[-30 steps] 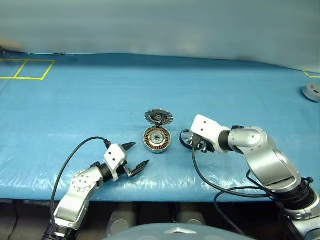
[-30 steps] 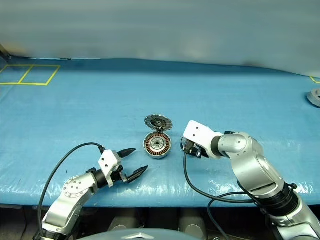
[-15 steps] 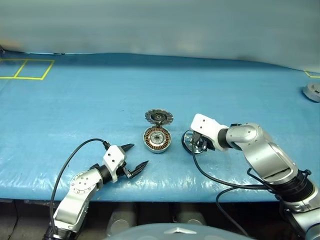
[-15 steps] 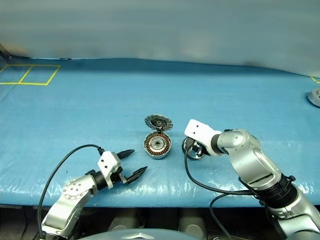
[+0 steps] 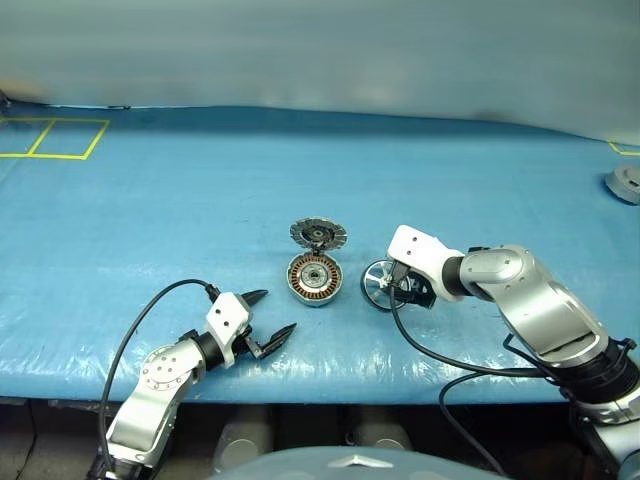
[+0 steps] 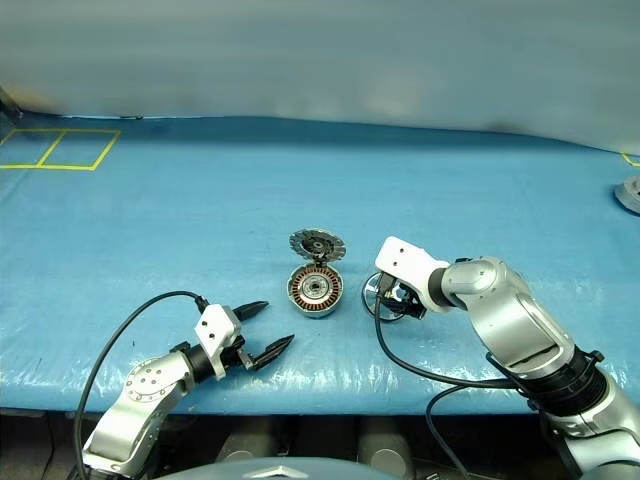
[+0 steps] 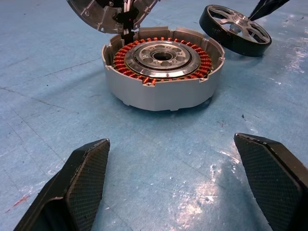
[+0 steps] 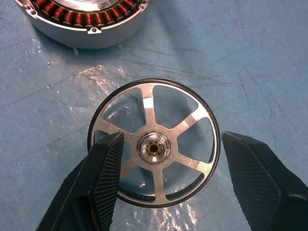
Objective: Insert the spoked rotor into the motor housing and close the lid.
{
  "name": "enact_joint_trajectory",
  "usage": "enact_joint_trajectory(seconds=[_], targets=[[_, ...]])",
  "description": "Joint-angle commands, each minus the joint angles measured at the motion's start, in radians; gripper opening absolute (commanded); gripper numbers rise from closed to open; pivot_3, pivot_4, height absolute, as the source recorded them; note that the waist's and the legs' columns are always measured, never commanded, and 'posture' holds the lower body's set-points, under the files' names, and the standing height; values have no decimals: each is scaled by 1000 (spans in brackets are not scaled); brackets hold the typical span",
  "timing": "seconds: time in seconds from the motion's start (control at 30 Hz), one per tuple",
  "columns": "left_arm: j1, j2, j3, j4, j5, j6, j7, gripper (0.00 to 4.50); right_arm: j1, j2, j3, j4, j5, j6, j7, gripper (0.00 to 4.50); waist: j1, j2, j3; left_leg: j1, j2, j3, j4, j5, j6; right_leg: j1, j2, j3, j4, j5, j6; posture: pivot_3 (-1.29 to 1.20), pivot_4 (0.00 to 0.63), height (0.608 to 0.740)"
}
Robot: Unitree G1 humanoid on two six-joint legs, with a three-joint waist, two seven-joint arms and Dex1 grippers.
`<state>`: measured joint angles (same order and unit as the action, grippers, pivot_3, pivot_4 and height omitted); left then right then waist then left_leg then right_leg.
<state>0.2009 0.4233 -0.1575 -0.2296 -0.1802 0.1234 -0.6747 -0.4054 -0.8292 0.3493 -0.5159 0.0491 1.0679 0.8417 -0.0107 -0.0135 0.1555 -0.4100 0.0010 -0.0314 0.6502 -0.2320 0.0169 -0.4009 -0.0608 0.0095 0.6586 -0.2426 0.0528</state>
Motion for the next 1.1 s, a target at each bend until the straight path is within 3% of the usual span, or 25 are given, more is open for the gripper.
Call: enact_joint_trajectory(seconds=[0.03,0.5,0.6,0.7,0.73,1.1], targets=[[-1,-4,13,-36,-13,-7,6,4500,3,-13,3,-2,6,-24,-7,3420,0,0,0,0,0,0,0,0,0,0,0,0,0,0,0,0,150,740],[6,0,15,-47,-17,-4,19,4500,26,6,59,71,6,-55,-26,3420,0,0,0,0,0,0,0,0,0,0,0,0,0,0,0,0,150,740],[6,1,16,-48,-17,-4,19,4500,26,18,59,93,5,-62,-38,2846,0,0,0,0,0,0,0,0,0,0,0,0,0,0,0,0,150,740],[7,2,16,-48,-17,-4,20,4500,26,23,55,93,13,-62,-41,1882,-1,-1,-1,0,0,0,1,0,0,1,0,0,0,0,0,0,150,740],[8,2,16,-48,-17,-4,20,4500,26,24,54,92,14,-61,-42,1759,-1,-1,-1,1,0,0,1,0,0,1,0,0,0,0,0,0,150,740],[10,5,16,-46,-16,-6,17,4500,-44,-14,-9,-63,63,-66,0,1685,-1,2,1,-1,1,1,2,0,0,-1,1,0,0,1,0,0,150,740]])
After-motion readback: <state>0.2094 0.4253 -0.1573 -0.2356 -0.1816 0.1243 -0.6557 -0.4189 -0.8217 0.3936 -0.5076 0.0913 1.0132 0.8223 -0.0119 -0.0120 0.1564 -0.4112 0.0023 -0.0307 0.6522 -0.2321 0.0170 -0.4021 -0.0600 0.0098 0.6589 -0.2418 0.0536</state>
